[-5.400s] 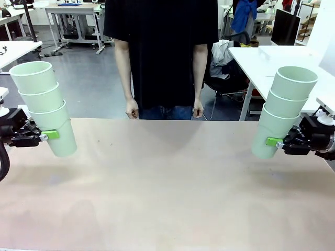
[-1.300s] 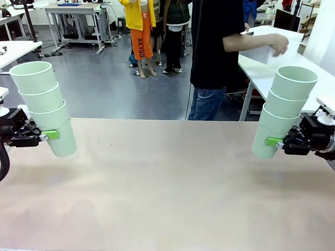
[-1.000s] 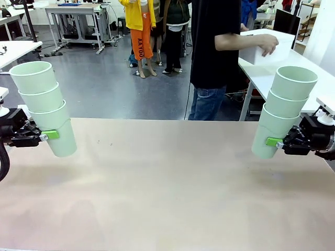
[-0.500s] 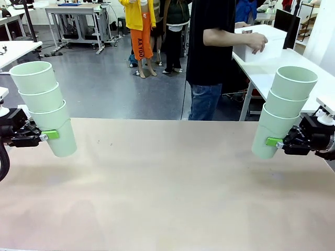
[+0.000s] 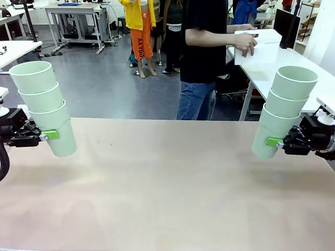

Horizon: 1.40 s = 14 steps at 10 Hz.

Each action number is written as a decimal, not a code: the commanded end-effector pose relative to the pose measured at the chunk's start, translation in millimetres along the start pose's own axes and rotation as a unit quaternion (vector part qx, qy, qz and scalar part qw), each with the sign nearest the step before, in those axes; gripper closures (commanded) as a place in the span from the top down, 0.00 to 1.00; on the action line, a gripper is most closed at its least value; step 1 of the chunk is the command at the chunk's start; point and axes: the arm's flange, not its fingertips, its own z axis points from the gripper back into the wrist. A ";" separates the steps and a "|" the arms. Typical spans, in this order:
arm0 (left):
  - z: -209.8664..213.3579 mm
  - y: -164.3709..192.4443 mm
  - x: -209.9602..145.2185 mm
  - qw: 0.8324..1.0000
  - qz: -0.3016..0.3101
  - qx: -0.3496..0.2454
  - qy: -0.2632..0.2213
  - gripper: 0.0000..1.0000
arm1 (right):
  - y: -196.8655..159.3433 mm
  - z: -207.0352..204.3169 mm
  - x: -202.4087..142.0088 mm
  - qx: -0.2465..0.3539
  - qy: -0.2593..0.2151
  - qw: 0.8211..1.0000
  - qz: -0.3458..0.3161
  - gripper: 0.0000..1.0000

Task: Stack the cups and store them in the basket.
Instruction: Place the stack of Reusable plastic cups into the Pantry Basket.

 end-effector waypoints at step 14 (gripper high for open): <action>-0.4 -0.9 4.5 1.000 -0.004 -0.003 -0.003 0.87 | -0.1 0.0 3.7 -0.001 -0.001 1.000 0.010 0.85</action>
